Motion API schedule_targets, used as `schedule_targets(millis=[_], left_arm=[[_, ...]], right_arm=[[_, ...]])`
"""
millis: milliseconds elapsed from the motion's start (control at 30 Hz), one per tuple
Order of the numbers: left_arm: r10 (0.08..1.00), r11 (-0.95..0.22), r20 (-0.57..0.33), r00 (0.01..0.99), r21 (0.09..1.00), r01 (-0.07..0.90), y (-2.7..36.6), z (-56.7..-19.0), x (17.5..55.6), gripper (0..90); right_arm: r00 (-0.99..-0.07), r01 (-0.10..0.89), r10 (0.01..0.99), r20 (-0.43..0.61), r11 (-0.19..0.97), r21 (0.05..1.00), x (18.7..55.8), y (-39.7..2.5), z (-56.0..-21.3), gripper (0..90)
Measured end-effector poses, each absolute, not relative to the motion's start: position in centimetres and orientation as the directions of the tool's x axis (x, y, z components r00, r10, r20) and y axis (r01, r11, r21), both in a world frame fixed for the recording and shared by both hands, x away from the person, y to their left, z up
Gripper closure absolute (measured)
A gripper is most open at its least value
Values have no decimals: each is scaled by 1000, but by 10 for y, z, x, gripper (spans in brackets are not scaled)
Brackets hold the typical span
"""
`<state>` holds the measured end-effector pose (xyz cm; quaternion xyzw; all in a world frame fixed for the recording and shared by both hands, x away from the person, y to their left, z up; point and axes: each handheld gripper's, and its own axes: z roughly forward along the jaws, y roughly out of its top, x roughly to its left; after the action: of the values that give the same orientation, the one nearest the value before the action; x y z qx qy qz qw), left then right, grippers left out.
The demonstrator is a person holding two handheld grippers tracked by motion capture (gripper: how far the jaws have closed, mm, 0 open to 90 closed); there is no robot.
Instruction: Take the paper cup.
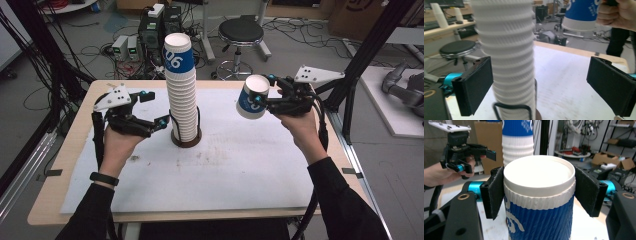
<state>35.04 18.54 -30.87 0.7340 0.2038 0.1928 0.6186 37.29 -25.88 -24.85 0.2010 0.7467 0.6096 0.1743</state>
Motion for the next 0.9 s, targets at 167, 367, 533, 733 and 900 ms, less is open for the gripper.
schedule_targets(millis=[167, 367, 533, 733, 900], left_arm=[[481, -164, 15, 877, 984, 72, 174, -328, 342, 69], [450, -203, 16, 893, 975, 85, 159, -346, 337, 69], [429, -220, 4, 903, 970, 101, 153, -355, 335, 69], [453, -218, 0, 891, 969, 111, 152, -363, 333, 70], [458, -218, -5, 889, 969, 118, 150, -366, 337, 69]], right_arm=[[-857, 85, 515, -20, 179, 980, 365, -264, -266, 301], [-858, 115, 513, 5, 183, 976, 356, -269, -291, 301], [-866, 117, 499, 12, 180, 977, 349, -271, -303, 301], [-874, 129, 486, 30, 173, 976, 342, -274, -319, 301], [-868, 163, 495, 51, 187, 969, 341, -280, -333, 300]])
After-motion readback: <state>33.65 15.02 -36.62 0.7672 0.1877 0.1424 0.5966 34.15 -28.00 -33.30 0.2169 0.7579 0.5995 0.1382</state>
